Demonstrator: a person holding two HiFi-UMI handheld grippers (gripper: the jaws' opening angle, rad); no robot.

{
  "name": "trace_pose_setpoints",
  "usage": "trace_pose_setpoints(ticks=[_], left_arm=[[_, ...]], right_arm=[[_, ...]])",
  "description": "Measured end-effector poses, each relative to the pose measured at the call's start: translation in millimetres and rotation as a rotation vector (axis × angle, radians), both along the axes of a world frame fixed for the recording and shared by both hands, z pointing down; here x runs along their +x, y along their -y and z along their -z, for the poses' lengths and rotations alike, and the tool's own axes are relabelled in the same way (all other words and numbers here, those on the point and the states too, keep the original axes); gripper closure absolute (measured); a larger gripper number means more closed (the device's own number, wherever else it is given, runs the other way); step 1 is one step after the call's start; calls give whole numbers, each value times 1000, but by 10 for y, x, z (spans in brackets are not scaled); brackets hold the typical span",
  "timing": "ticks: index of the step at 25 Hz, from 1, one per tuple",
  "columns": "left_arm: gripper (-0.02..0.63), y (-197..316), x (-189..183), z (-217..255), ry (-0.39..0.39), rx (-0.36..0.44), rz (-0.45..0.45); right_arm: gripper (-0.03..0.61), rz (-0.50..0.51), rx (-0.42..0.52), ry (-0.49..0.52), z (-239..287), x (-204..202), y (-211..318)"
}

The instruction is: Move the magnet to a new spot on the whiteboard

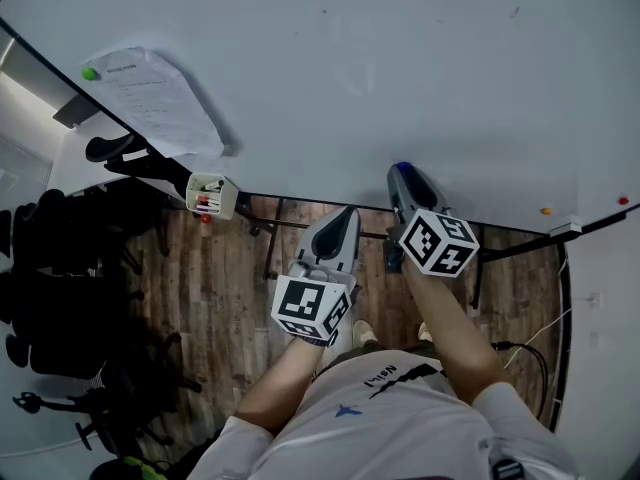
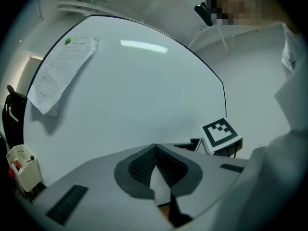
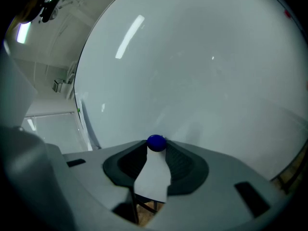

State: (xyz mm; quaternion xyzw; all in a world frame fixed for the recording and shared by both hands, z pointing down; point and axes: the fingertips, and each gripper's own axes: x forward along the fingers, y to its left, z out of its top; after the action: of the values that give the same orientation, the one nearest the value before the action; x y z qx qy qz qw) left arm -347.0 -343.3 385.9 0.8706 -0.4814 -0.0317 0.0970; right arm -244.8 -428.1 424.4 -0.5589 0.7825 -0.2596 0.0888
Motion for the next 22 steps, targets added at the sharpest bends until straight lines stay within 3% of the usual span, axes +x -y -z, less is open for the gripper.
trace_pose_setpoints(ticks=[4,11,22], left_arm=[[601,-19,-23,16,-6,2,-4],[601,-62,-73,74,-31,14,-8],[601,-99,-148,94,-38,15,15]], right_arm=[[451,-23,-55,58,3,16,5],[449,-33,-171,282,20,-16,27],[449,-14,-181,370,38,-15,29]])
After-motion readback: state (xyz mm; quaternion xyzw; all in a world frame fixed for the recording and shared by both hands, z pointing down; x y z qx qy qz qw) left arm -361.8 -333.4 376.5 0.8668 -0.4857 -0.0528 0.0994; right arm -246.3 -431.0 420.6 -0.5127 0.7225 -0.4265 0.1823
